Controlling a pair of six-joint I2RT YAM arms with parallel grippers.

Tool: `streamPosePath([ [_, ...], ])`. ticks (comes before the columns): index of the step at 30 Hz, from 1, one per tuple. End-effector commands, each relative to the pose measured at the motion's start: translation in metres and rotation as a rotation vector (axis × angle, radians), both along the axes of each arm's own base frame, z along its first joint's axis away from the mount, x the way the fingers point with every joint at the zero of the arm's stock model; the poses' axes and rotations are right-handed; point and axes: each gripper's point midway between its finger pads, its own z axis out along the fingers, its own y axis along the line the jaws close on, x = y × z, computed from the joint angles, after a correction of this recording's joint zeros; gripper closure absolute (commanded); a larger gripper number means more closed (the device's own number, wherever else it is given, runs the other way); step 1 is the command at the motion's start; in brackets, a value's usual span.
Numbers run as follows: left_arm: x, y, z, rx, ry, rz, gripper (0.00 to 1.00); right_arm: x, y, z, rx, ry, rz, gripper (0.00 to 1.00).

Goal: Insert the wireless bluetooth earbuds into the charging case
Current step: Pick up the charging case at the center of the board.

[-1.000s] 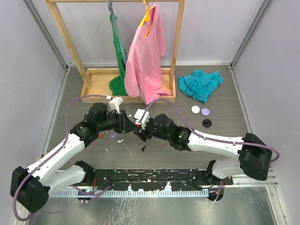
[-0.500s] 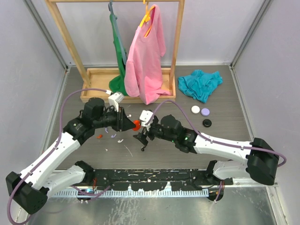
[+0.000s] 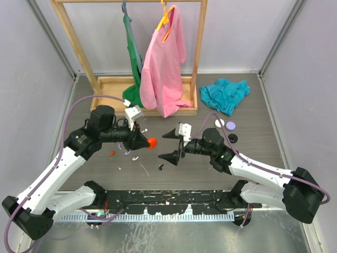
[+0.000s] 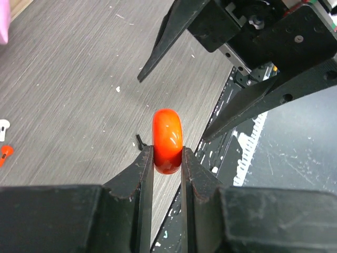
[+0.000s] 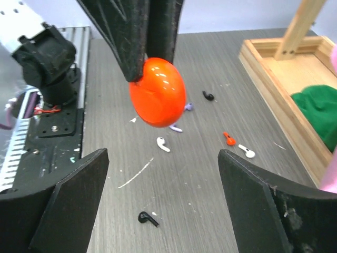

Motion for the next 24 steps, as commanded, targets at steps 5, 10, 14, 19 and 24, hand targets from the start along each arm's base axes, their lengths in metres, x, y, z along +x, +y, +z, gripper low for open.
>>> streamPosePath([
  [5,-0.016,-0.016,0.029,-0.029,-0.206,-0.23,0.99,-0.025,0.011,0.037,0.1,-0.065,0.17,0.11],
  [10,-0.02,-0.024,0.03,-0.009,-0.253,-0.274,1.0,-0.032,0.015,0.038,0.092,-0.056,0.227,0.19],
  [14,-0.023,-0.028,0.03,0.001,-0.278,-0.3,1.0,-0.034,0.018,0.039,0.09,-0.031,0.252,0.26],
  [19,-0.027,-0.032,0.03,0.008,-0.301,-0.324,1.0,-0.038,0.02,0.042,0.085,-0.013,0.288,0.38],
  [24,-0.029,-0.033,0.031,0.006,-0.312,-0.334,1.0,-0.042,0.021,0.039,0.067,0.0,0.316,0.5],
])
